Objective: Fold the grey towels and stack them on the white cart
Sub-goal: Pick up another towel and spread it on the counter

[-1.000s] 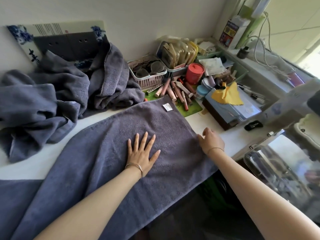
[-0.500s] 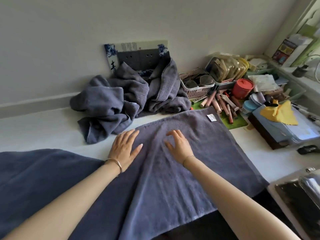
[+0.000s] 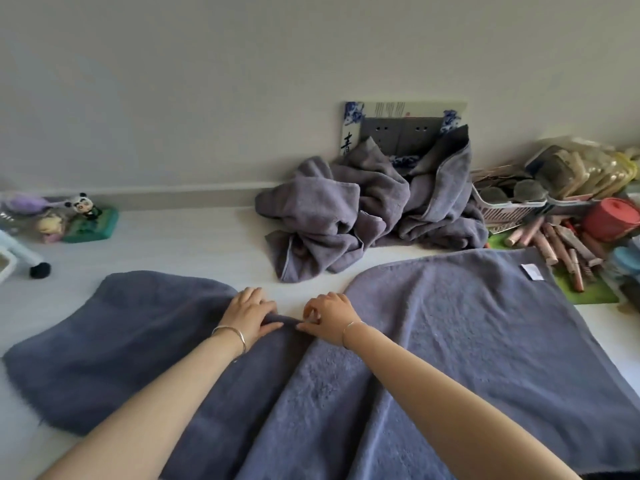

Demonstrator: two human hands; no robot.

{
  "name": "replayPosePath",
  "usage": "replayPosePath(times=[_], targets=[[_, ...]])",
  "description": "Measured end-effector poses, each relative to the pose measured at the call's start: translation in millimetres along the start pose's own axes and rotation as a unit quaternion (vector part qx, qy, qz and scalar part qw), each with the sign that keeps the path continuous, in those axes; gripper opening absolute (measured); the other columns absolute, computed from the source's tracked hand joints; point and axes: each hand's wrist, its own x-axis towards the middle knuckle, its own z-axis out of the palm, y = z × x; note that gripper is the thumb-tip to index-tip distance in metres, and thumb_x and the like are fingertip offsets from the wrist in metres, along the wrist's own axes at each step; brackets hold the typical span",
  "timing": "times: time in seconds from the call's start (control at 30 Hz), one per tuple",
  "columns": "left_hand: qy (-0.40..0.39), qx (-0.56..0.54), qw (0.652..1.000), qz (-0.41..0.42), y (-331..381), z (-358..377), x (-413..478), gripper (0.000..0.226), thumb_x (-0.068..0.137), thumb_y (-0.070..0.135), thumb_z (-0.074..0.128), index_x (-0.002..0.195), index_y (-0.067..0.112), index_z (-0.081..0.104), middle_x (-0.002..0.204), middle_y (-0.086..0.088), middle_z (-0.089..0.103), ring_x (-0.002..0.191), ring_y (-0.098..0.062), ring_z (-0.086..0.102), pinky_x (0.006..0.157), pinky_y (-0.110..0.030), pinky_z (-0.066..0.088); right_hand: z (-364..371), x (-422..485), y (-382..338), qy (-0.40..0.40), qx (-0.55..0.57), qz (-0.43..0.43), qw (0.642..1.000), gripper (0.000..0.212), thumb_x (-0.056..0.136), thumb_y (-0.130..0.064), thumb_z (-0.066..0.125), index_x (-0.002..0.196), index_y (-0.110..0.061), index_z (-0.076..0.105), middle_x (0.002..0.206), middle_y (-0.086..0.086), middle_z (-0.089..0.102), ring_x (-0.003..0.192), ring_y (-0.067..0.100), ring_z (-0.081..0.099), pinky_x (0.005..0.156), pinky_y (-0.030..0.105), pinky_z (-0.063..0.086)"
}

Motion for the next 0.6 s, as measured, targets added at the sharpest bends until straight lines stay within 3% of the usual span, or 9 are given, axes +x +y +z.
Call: replayPosePath(times=[0.1, 0.17, 0.27, 0.37, 0.5, 0.6], targets=[[0.091, -0.062, 0.994, 0.010, -11.4, -6.6, -1.7, 0.019, 0.083, 0.035, 0.065, 0.087, 0.016, 0.063, 0.093, -0.006, 0.055, 0.090, -0.029, 0.052, 0.076, -0.034, 0.040, -3.8, 6.7, -9.9, -0.025, -0.026, -0.026, 0.999, 0.035, 0.086, -0.047, 0.059, 0.103, -0.017, 0.064, 0.111, 0.009, 0.059, 0.110, 0.027, 0.049, 0.097, 0.036, 0.035], [0.179, -0.088, 0.980, -0.017, -23.3, -11.7, 1.6, 0.027, 0.082, 0.039, 0.057, 0.081, 0.013, 0.063, 0.088, -0.007, 0.058, 0.085, -0.025, 0.050, 0.072, -0.031, 0.039, -16.3, 11.3, -15.0, 0.059, 0.067, -0.040, 0.995, 0.026, 0.086, -0.039, 0.063, 0.092, -0.015, 0.066, 0.096, 0.008, 0.064, 0.097, 0.029, 0.056, 0.087, 0.037, 0.041], [0.258, -0.148, 0.949, -0.103, -36.3, -33.7, 9.0, 0.032, 0.084, 0.040, 0.051, 0.087, 0.010, 0.063, 0.094, -0.009, 0.060, 0.091, -0.025, 0.047, 0.080, -0.029, 0.033, -42.8, 27.5, -26.1, 0.229, 0.135, -0.043, 0.963, 0.017, 0.084, -0.033, 0.066, 0.081, -0.016, 0.065, 0.081, 0.003, 0.060, 0.083, 0.027, 0.056, 0.076, 0.035, 0.040], [0.245, -0.189, 0.939, -0.149, -52.5, -39.9, 9.8, 0.030, 0.085, 0.039, 0.059, 0.103, 0.014, 0.061, 0.110, -0.006, 0.061, 0.105, -0.028, 0.051, 0.093, -0.033, 0.037, -53.9, 49.1, -39.6, 0.267, 0.097, -0.023, 0.959, 0.013, 0.084, -0.029, 0.064, 0.086, -0.016, 0.066, 0.086, 0.005, 0.062, 0.087, 0.027, 0.055, 0.080, 0.036, 0.039], [0.182, -0.163, 0.944, -0.222, -90.1, -30.2, -19.6, 0.052, 0.087, 0.040, 0.061, 0.128, 0.011, 0.050, 0.135, -0.007, 0.050, 0.124, -0.028, 0.043, 0.105, -0.037, 0.033, -38.3, 68.8, -48.3, 0.147, 0.015, 0.086, 0.985, 0.022, 0.089, -0.024, 0.055, 0.110, -0.018, 0.059, 0.115, 0.007, 0.053, 0.113, 0.029, 0.047, 0.095, 0.036, 0.031], [0.141, -0.146, 0.936, -0.286, -137.4, -22.0, -54.5, 0.064, 0.088, 0.045, 0.056, 0.139, 0.010, 0.039, 0.147, -0.009, 0.038, 0.134, -0.028, 0.034, 0.111, -0.036, 0.024, -26.2, 80.5, -76.7, 0.147, 0.058, 0.056, 0.986, 0.026, 0.089, -0.021, 0.055, 0.114, -0.016, 0.057, 0.121, 0.008, 0.051, 0.114, 0.028, 0.047, 0.097, 0.035, 0.033]])
